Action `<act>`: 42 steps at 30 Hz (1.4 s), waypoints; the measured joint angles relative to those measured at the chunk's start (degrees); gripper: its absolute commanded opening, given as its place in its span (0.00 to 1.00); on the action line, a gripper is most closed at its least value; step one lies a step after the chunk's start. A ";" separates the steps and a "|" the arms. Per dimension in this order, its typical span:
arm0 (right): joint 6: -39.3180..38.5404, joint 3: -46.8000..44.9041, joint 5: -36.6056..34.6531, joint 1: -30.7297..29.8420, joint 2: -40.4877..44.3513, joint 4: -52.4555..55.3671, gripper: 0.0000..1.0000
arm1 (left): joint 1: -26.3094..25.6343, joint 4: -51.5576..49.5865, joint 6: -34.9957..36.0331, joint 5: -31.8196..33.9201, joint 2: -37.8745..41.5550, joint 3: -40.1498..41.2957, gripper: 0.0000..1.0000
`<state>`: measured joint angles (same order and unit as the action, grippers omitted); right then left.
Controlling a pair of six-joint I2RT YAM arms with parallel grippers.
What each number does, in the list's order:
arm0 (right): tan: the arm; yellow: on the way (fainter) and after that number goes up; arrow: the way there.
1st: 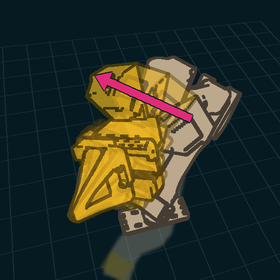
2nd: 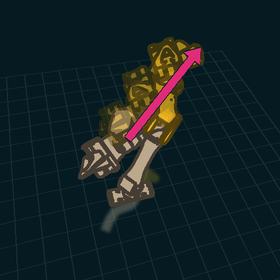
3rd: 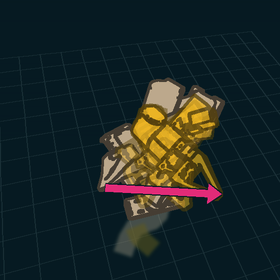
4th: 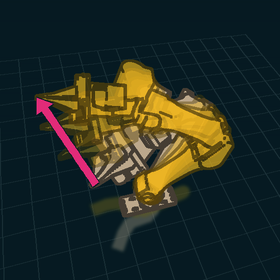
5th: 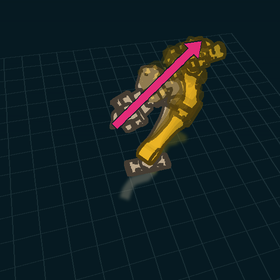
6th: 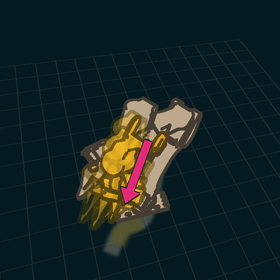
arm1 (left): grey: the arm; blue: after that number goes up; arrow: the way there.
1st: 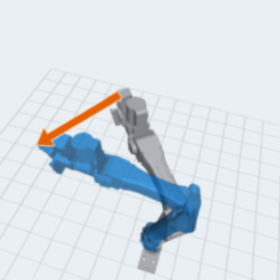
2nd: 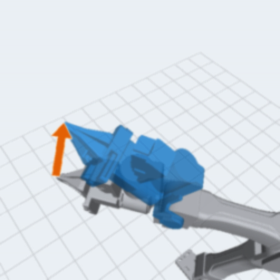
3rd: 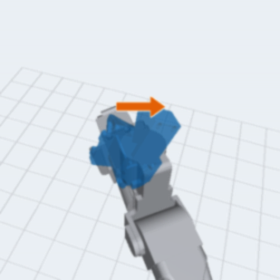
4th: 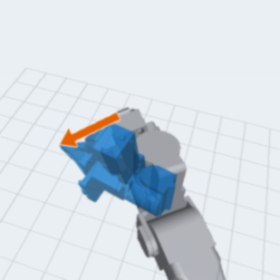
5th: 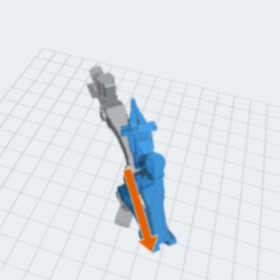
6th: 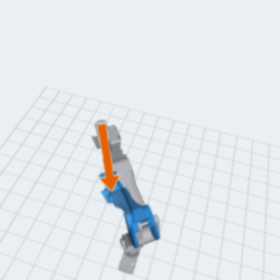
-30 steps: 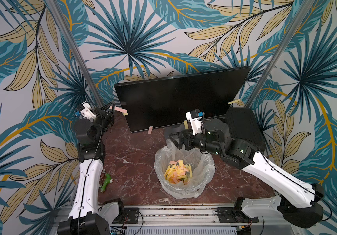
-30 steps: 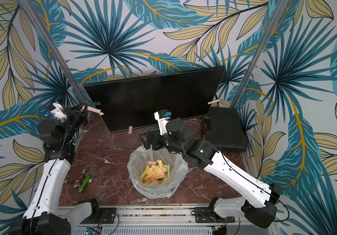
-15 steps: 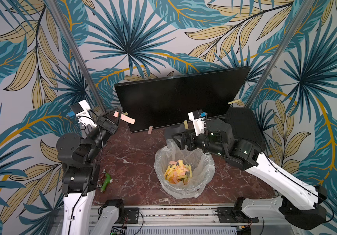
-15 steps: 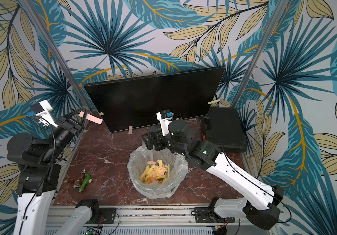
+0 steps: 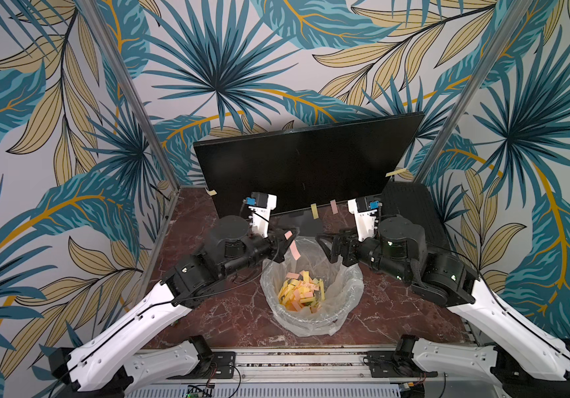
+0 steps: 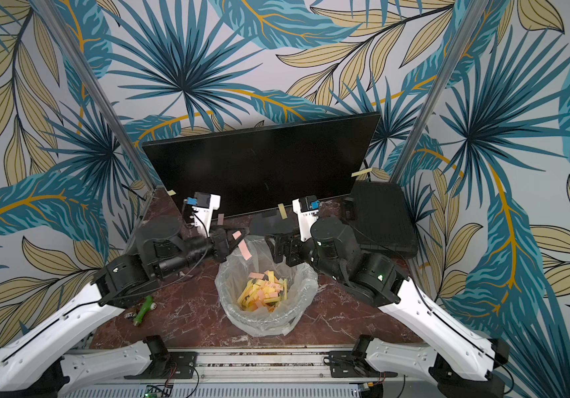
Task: Remove the sticky note from the monitor
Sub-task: Place the sticky note in the trash bin.
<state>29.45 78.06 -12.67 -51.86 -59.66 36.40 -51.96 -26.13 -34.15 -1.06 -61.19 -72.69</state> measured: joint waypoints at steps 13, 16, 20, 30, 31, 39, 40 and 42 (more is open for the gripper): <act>1.44 -2.43 -1.70 0.00 1.25 2.84 0.93 | -8.68 -3.82 9.94 11.82 -5.92 0.35 0.54; 1.44 -2.43 -1.68 0.00 0.55 2.84 0.93 | -8.87 -3.93 11.06 12.74 -5.35 0.35 0.61; 1.57 -2.40 -1.68 0.00 -0.59 2.78 0.93 | -8.94 -4.13 11.72 14.14 -3.87 0.35 0.70; 1.60 0.22 0.13 0.00 -3.15 2.47 0.93 | -8.96 -2.82 10.38 25.11 11.93 5.31 0.98; 1.60 0.68 0.55 0.00 -3.63 2.34 0.93 | -8.96 -2.73 10.12 26.75 14.10 5.79 1.00; 1.44 6.16 5.60 0.00 -9.84 -0.26 0.91 | -8.74 -2.69 6.47 43.43 31.08 8.81 1.00; 1.42 6.93 6.43 0.00 -10.75 -0.66 0.91 | -8.72 -2.82 6.23 45.57 32.63 8.81 1.00; 1.44 8.24 8.07 0.00 -12.44 -1.62 0.90 | -8.70 -2.82 6.27 49.62 35.10 8.81 1.00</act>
<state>30.89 86.30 -4.60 -51.86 -72.10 34.79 -60.66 -28.95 -27.88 48.56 -26.09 -63.88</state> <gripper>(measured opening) 0.910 0.999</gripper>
